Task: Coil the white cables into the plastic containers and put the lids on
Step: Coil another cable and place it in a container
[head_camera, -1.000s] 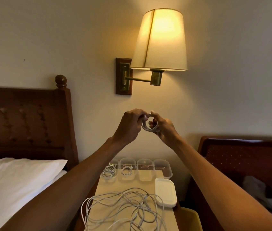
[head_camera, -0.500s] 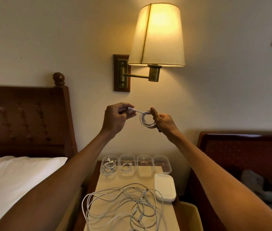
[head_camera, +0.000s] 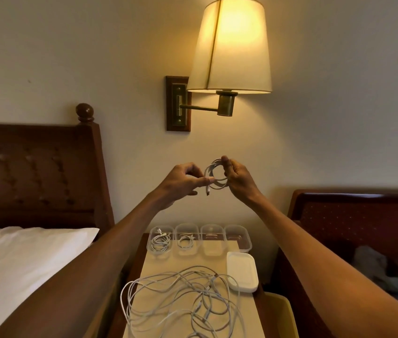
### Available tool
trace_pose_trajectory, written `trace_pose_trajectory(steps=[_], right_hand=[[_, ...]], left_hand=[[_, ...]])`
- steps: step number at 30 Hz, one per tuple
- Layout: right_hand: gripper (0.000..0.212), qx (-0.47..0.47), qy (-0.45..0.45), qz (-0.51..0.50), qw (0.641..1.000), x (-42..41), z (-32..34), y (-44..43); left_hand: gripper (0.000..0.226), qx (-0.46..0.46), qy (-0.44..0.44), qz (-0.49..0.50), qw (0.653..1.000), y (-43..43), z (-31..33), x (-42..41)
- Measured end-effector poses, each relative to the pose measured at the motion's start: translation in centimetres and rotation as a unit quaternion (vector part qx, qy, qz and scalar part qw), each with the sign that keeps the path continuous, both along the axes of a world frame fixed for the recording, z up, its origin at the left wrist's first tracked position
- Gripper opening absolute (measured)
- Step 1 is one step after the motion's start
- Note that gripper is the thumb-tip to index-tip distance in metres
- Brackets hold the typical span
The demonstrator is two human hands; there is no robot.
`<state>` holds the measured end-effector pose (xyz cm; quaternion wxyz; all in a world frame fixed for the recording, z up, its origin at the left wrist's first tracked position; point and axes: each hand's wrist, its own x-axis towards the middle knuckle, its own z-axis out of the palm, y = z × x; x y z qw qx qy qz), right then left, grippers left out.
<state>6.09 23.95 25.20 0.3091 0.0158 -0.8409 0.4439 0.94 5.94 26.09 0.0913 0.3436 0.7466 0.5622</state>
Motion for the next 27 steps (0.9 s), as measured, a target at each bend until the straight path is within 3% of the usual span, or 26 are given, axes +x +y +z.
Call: trace_pose_trajectory(steps=[3,6,10,15,19,27], right_hand=[[0.047,0.006,0.001,0.024,1.0,0.0,0.0,-0.3],[0.046,0.003,0.0,0.043,0.999,-0.1,-0.2,-0.2],[0.043,-0.041,-0.047,0.068,0.996,0.1,-0.4,0.1],[0.031,-0.159,-0.118,0.138,0.97,0.3,-1.0,0.0],[0.029,-0.27,-0.092,0.168,0.944,0.2,-1.3,-1.0],[0.02,-0.319,-0.04,0.085,0.943,-0.9,-2.5,-2.8]], left_hand=[[0.047,0.053,-0.106,-0.014,0.993,0.3,0.6,0.1],[0.036,0.073,-0.152,-0.065,0.984,0.1,0.9,0.0],[0.026,0.086,-0.129,-0.048,0.987,-0.1,0.5,-0.6],[0.028,0.138,-0.093,0.067,0.984,0.3,-0.3,-1.0],[0.024,0.15,-0.053,0.099,0.982,0.7,-0.9,-0.7],[0.025,0.154,-0.09,0.105,0.978,-0.2,-2.0,-0.7]])
